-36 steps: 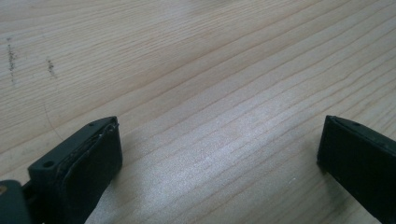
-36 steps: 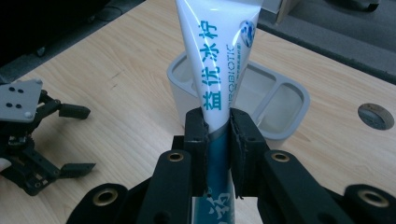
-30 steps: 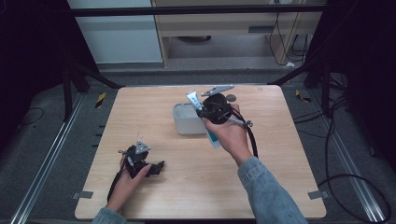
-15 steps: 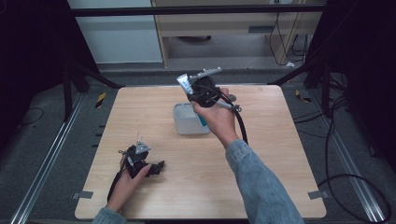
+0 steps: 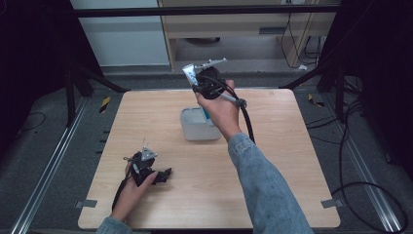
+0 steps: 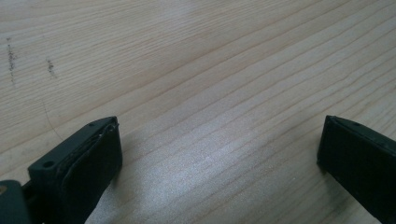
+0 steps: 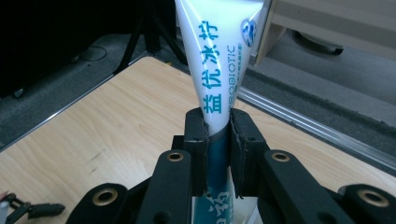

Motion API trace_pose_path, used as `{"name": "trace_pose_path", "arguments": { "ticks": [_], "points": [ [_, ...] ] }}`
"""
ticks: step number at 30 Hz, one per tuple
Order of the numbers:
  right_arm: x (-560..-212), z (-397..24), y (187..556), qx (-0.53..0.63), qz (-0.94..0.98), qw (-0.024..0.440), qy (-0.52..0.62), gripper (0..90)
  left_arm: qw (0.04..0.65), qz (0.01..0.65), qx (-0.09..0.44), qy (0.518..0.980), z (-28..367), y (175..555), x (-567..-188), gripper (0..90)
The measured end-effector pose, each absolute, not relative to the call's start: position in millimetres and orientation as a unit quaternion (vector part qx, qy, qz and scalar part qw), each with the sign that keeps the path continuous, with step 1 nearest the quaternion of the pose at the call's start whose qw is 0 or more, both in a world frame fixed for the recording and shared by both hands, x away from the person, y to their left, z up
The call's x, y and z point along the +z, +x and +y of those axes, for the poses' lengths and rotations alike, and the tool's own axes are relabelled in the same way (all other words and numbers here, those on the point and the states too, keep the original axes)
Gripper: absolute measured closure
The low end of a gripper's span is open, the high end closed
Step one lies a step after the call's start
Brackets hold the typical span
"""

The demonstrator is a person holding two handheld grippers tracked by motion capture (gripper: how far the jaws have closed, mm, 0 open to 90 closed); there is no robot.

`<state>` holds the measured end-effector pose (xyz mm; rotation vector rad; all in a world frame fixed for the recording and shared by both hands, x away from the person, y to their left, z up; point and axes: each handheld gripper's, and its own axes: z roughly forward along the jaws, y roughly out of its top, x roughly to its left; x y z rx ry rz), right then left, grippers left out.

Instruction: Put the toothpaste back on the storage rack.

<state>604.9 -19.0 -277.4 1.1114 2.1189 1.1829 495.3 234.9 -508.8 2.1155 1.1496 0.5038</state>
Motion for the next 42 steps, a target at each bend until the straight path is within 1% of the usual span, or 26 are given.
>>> {"name": "trace_pose_path", "arguments": {
  "ticks": [6,12,23,30,42],
  "points": [
    [-274.8,-15.0,613.8,0.437,0.763,0.248,0.407,78.5,0.334,0.44,0.193,0.81,234.8,495.3,-508.8,0.0],
    [-274.6,-11.6,621.0,0.443,0.759,0.251,0.407,78.6,0.334,0.44,0.193,0.811,234.9,495.3,-508.8,0.0],
    [-279.2,-13.2,629.3,0.447,0.748,0.261,0.416,78.6,0.334,0.44,0.193,0.811,234.9,495.3,-508.8,0.0],
    [-282.6,-11.3,632.3,0.461,0.736,0.276,0.413,78.5,0.334,0.44,0.193,0.811,234.7,495.4,-508.8,0.0],
    [-287.5,-6.1,634.8,0.469,0.73,0.278,0.412,78.4,0.334,0.44,0.193,0.811,234.7,495.4,-508.8,0.0]
  ]
}}
